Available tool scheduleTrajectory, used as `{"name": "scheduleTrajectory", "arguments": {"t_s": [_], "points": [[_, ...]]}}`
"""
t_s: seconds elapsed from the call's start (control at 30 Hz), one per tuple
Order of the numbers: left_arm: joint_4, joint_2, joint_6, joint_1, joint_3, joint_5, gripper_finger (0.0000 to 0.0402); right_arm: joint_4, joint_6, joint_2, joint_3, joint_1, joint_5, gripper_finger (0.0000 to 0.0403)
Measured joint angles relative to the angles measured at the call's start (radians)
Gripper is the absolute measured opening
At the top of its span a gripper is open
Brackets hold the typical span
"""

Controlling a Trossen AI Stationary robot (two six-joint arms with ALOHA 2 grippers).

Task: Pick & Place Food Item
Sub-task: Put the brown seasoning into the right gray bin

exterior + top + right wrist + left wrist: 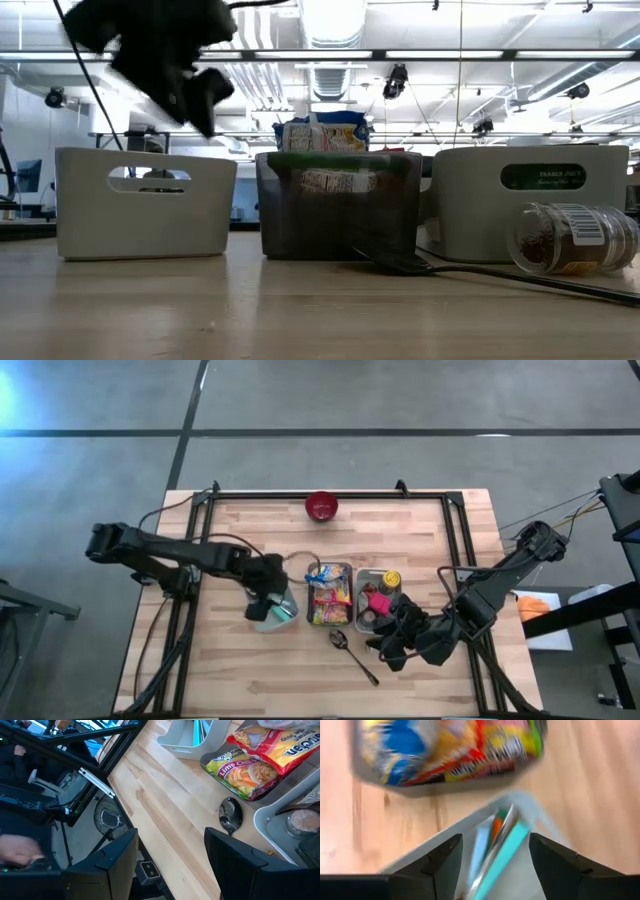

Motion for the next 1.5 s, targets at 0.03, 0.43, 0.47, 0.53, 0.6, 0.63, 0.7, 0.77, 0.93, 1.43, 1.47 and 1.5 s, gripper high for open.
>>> {"name": "scheduleTrajectory", "arguments": {"t_s": [0.03,0.43,0.47,0.53,0.6,0.63,0.7,0.77,0.93,1.43,1.47,1.5], "points": [[0.0,-0.006,-0.093,0.0,0.013,0.0,0.0232,0.0,0.0,0.0,0.0,-0.006,0.0,0.0225],[0.135,-0.105,-0.664,-0.188,0.055,-0.172,0.0232,-0.035,-0.061,0.098,0.017,-0.082,-0.196,0.0225],[0.132,-0.111,-0.691,-0.21,0.054,-0.195,0.0232,-0.039,-0.061,0.123,0.027,-0.082,-0.215,0.0225],[0.129,-0.116,-0.745,-0.244,0.053,-0.22,0.0232,-0.033,-0.075,0.174,0.054,-0.081,-0.249,0.0224],[0.127,-0.119,-0.779,-0.253,0.053,-0.222,0.0232,-0.043,-0.097,0.234,0.089,-0.08,-0.285,0.0224],[0.126,-0.119,-0.792,-0.254,0.053,-0.222,0.0232,-0.051,-0.107,0.262,0.112,-0.08,-0.3,0.0224],[0.125,-0.119,-0.808,-0.253,0.053,-0.226,0.0232,-0.123,-0.119,0.327,0.167,-0.08,-0.316,0.0223],[0.125,-0.121,-0.811,-0.253,0.053,-0.221,0.0232,-0.215,-0.118,0.388,0.236,-0.081,-0.319,0.0223],[0.093,-0.129,-0.773,-0.254,0.053,-0.188,0.0232,-0.475,0.086,0.527,0.418,-0.073,-0.335,0.0223],[-0.036,-0.205,-0.656,-0.259,0.052,-0.165,0.0232,-0.74,0.708,0.792,0.736,-0.055,-0.282,0.0223],[-0.033,-0.211,-0.642,-0.259,0.052,-0.164,0.0232,-0.741,0.703,0.805,0.743,-0.059,-0.283,0.0223],[-0.034,-0.216,-0.63,-0.259,0.052,-0.163,0.0232,-0.742,0.689,0.817,0.749,-0.063,-0.282,0.0223]]}}
